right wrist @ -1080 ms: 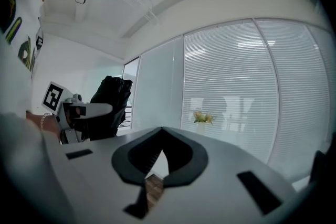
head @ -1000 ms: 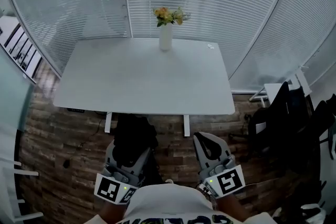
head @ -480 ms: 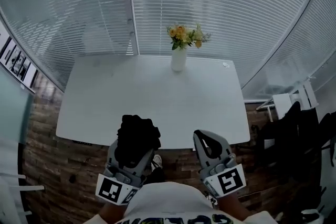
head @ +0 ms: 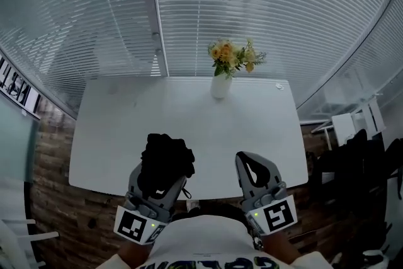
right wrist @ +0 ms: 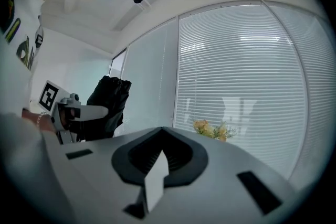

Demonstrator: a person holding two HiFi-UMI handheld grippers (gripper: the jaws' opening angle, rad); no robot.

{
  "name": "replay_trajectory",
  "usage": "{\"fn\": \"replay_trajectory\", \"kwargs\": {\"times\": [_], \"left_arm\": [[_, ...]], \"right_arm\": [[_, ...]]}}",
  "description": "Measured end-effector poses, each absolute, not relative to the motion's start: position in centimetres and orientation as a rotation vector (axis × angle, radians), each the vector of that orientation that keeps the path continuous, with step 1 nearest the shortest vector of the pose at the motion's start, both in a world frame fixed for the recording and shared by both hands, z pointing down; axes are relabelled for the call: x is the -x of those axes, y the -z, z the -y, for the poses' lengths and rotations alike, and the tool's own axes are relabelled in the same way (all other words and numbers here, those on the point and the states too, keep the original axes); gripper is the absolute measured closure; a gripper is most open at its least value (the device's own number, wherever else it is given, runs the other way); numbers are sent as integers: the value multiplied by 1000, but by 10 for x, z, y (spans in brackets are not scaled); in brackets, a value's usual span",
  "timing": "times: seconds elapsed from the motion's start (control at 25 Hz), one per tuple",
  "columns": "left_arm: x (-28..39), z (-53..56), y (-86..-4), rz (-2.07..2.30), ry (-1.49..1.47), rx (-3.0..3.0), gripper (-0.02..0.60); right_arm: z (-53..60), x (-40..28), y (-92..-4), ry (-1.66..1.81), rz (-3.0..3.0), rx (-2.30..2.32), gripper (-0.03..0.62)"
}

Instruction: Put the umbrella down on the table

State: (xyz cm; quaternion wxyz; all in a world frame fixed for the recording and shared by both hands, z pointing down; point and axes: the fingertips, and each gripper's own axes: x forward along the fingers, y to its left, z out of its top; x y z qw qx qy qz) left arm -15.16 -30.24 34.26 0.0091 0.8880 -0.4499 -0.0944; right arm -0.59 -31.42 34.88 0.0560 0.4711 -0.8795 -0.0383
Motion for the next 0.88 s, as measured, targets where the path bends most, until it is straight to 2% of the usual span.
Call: {"fn": "replay_trajectory", "kwargs": {"times": [0.48,0.88], "left_arm": [[130,330,-340,1413,297,-2774,331],[82,334,-336,1451,284,-2762,331]], "right_arm": [[344,-13,-347,114,2683,-1411,585],[351,-63,-341,121,2704,-1386,585]]}}
